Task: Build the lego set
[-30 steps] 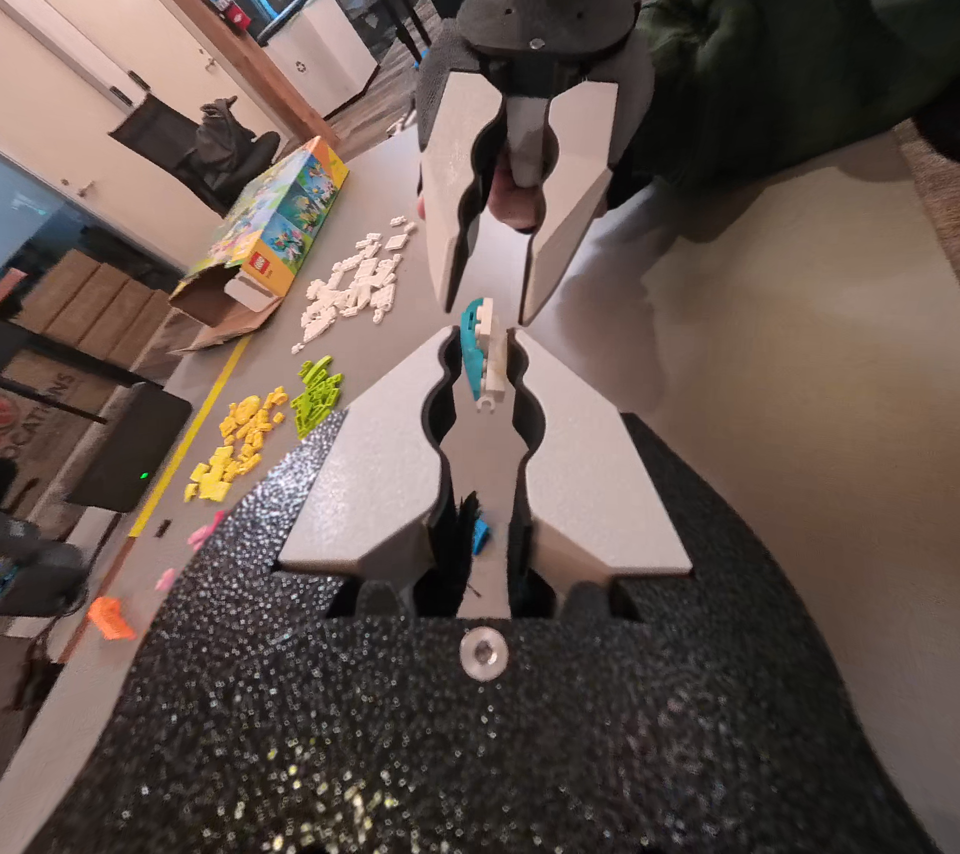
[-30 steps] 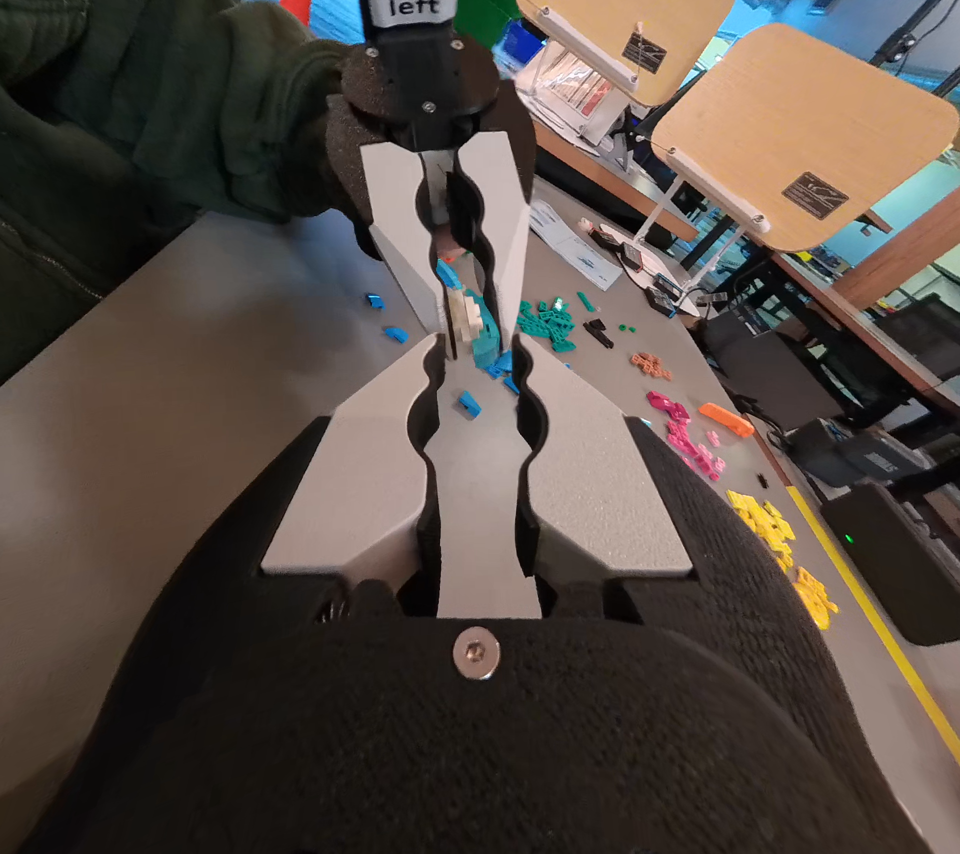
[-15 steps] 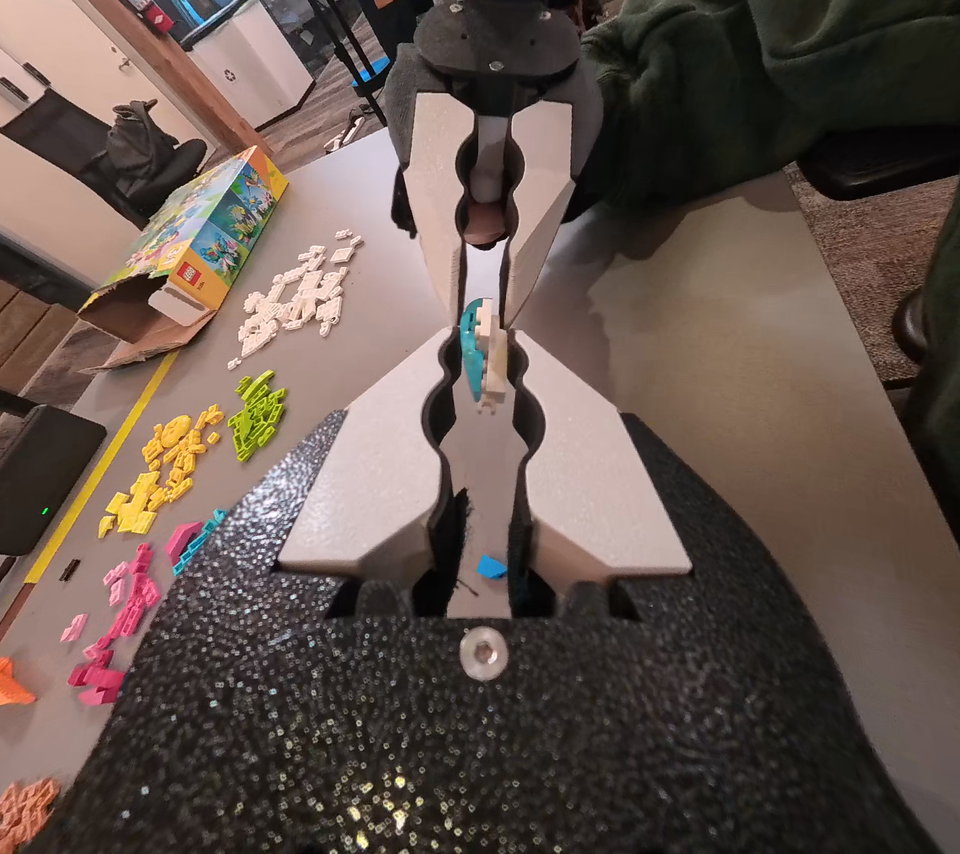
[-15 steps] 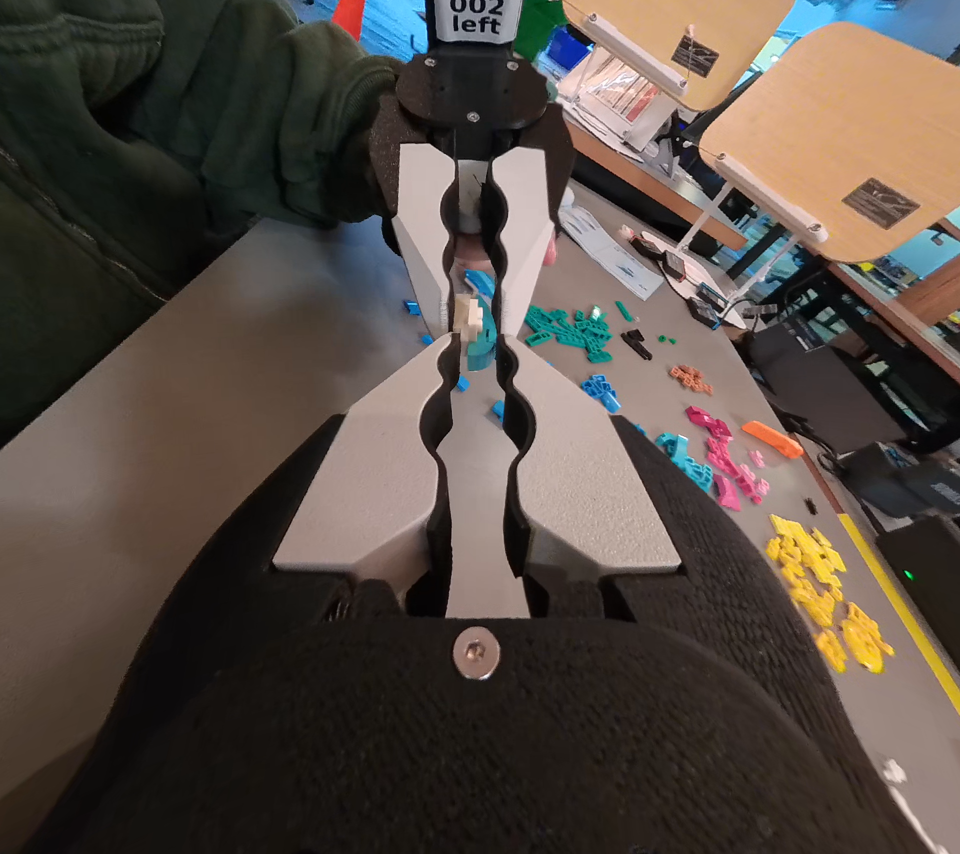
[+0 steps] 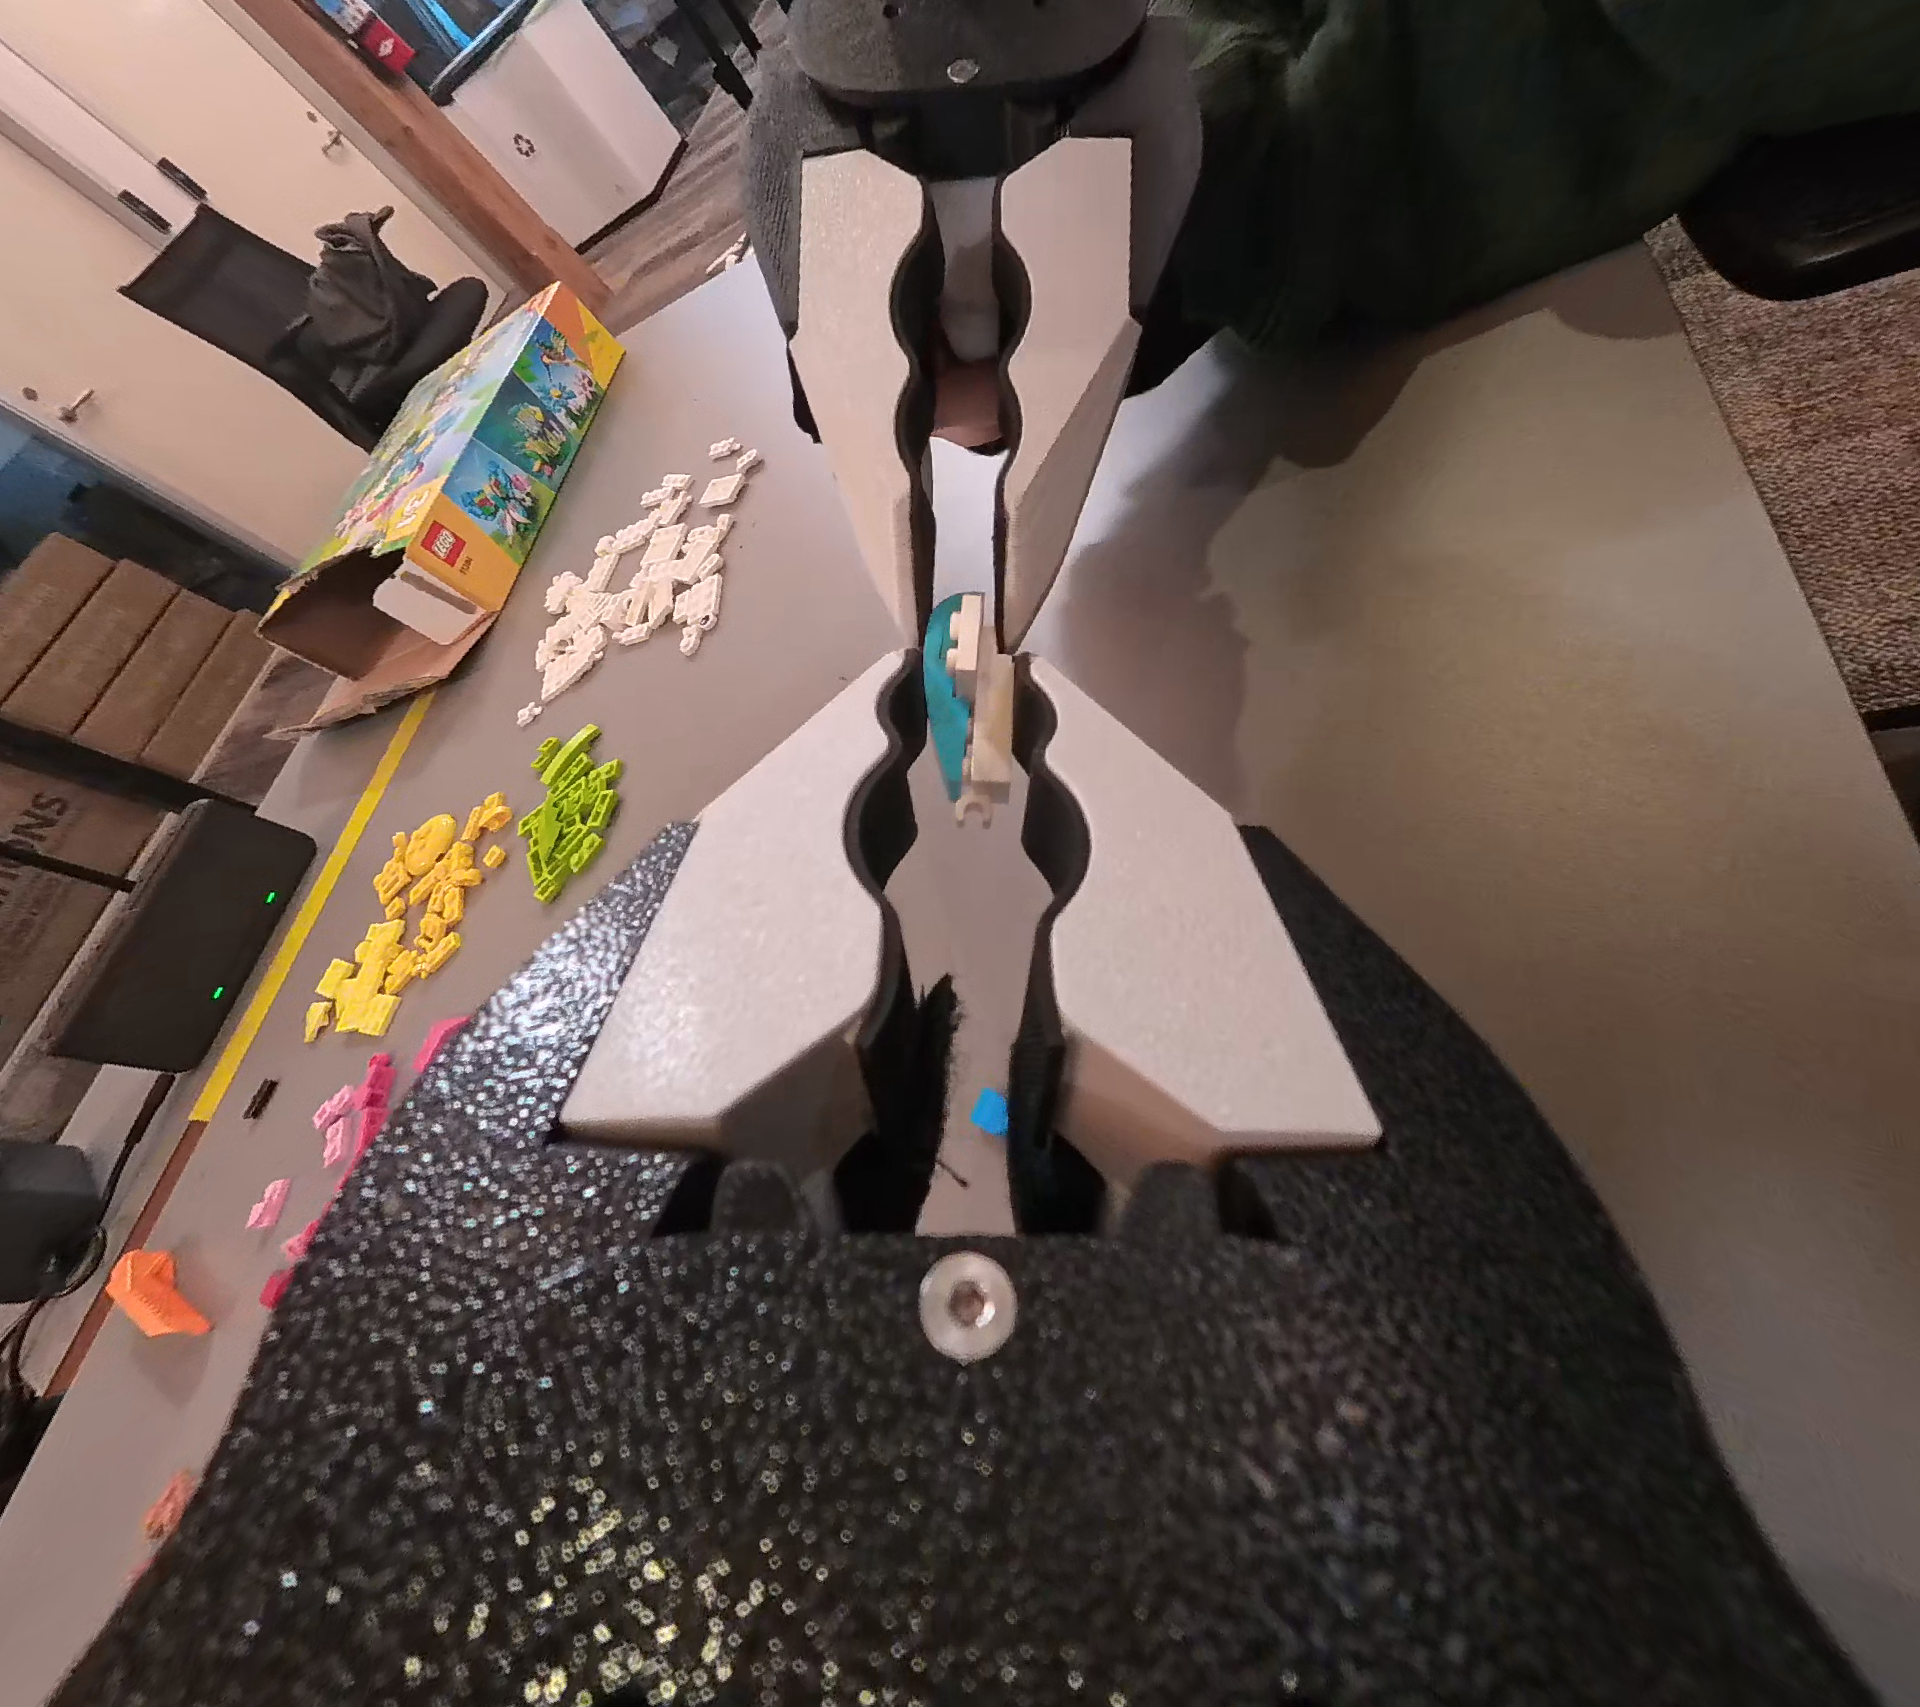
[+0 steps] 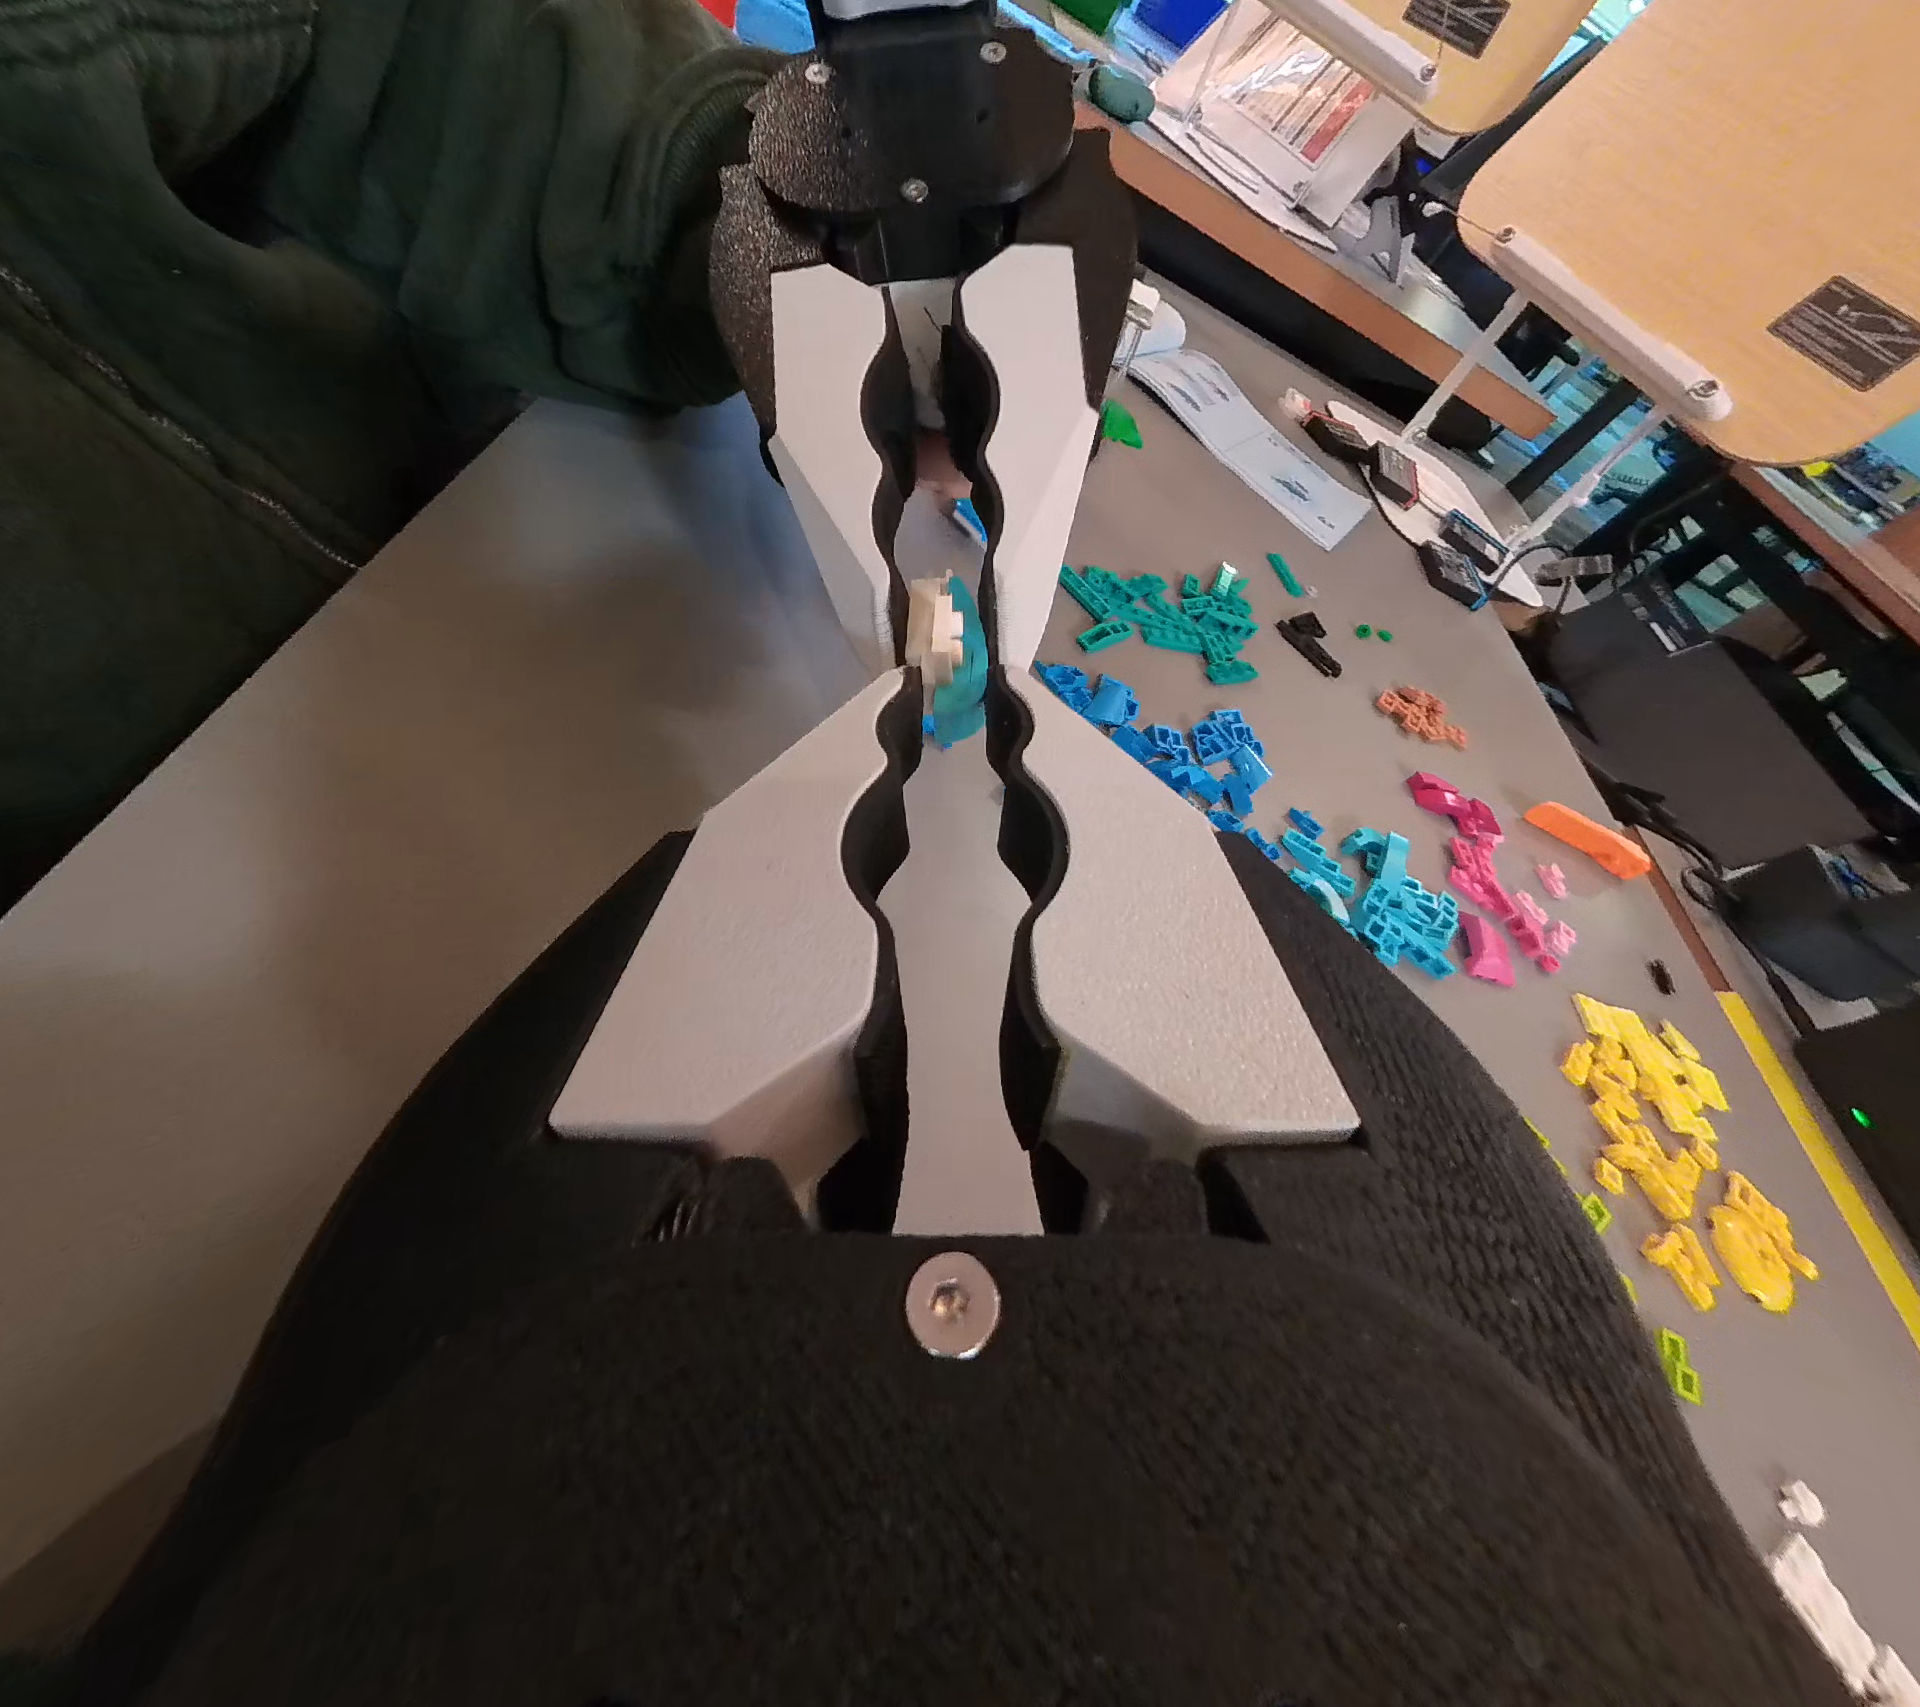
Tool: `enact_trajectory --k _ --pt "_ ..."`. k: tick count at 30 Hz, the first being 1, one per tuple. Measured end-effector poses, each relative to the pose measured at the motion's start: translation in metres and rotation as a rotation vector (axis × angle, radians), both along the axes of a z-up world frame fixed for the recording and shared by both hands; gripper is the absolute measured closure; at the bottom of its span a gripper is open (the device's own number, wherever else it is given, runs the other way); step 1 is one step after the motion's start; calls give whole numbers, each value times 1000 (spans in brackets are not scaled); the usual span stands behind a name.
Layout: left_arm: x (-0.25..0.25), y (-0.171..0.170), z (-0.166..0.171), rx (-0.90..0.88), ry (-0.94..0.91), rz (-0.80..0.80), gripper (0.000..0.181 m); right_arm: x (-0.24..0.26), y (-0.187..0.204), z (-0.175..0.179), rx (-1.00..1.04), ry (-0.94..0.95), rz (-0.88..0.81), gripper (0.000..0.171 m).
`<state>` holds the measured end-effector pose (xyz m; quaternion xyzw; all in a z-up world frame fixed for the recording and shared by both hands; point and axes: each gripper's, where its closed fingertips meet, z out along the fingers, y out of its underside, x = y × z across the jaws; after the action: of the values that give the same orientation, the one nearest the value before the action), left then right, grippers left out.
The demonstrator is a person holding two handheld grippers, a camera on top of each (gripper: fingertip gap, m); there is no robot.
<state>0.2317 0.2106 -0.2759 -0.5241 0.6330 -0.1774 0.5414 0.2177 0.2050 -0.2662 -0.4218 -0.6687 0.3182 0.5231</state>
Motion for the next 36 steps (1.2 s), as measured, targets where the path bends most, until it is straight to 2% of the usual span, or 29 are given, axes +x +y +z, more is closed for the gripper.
enact_trajectory --k 5,9,13,16,21,23,25,30,36 --pt "1 2 2 -59 -43 17 168 0 3 2 -10 24 -3 160" --pt "-3 8 9 2 -84 72 162 3 5 10 -24 72 -10 160" --pt "-9 6 15 31 -113 59 171 7 6 18 -40 117 -7 160" --pt "-10 4 18 44 -115 43 171 7 5 19 -41 124 0 160" --pt "-11 6 23 74 -139 52 161 8 4 21 -54 132 13 160" --pt "-10 0 23 73 -144 17 170 9 3 23 -64 141 21 160" --pt "-10 0 24 84 -151 16 171 10 3 23 -66 144 20 160" --pt "-14 -2 28 38 -177 -7 154 9 2 19 -73 124 30 160" --pt "-11 -5 26 53 -165 -27 168 9 2 21 -83 137 30 160"
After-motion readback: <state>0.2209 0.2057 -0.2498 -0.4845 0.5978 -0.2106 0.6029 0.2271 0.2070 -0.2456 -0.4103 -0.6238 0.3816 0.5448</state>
